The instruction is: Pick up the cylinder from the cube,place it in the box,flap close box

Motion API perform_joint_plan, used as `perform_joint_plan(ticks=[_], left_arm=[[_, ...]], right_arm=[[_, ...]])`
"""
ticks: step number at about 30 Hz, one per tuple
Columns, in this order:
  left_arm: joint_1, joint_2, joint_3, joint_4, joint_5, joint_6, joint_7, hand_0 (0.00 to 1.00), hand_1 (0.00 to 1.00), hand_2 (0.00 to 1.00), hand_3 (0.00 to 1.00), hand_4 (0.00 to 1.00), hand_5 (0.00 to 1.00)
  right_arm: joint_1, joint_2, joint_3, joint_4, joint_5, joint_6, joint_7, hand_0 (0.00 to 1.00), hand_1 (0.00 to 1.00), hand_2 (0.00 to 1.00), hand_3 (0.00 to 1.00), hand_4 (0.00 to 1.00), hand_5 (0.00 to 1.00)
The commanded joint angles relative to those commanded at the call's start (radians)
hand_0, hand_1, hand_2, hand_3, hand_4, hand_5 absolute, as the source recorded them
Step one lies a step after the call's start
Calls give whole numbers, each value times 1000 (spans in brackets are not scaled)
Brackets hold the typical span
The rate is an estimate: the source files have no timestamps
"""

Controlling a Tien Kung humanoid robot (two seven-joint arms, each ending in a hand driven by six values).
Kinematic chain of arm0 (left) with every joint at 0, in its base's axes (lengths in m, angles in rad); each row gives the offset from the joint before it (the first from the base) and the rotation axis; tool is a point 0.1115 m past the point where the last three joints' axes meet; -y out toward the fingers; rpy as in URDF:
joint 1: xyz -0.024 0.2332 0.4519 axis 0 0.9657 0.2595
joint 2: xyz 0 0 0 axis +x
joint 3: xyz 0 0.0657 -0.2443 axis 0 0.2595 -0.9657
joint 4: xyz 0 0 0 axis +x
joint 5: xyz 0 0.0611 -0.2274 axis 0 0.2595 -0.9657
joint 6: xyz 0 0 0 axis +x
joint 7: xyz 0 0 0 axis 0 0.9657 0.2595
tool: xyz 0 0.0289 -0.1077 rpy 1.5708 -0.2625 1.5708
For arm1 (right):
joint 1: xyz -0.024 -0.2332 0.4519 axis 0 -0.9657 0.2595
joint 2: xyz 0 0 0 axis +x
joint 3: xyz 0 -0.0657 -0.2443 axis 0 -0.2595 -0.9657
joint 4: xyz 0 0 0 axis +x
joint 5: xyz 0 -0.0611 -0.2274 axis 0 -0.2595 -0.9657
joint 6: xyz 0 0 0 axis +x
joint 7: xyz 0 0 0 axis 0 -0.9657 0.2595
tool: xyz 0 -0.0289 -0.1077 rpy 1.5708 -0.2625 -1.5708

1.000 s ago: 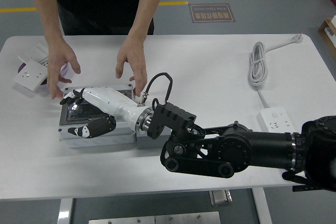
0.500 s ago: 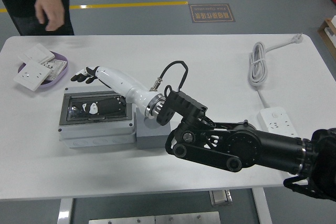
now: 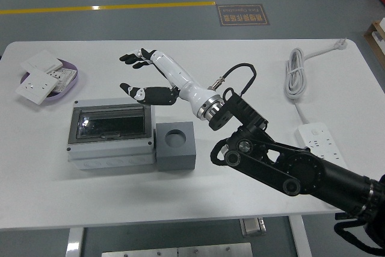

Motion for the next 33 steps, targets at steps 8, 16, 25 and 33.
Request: perform_joint_plan(ticks=[8,16,25,33], left_arm=[[-8,4,8,0,-23,4,-4,923,852,854,951,2,2],[-5,1,28,0,-34,4,-1,923,852,854,951,2,2],[4,6,38,0,-26,4,1,923,852,854,951,2,2],[15,-7,49,0,-43,4,-4,923,852,854,951,2,2]], right_arm=[[-87,-41,103,35,-11,-6,23,809,729,758,736,701,286],[-214,-78,218,51,26,-1,79,810,729,759,732,697,280],[-300,-88,274,63,34,11,120,808,730,755,715,709,320],[-343,-89,296,68,-3,68,118,808,730,755,707,710,322]])
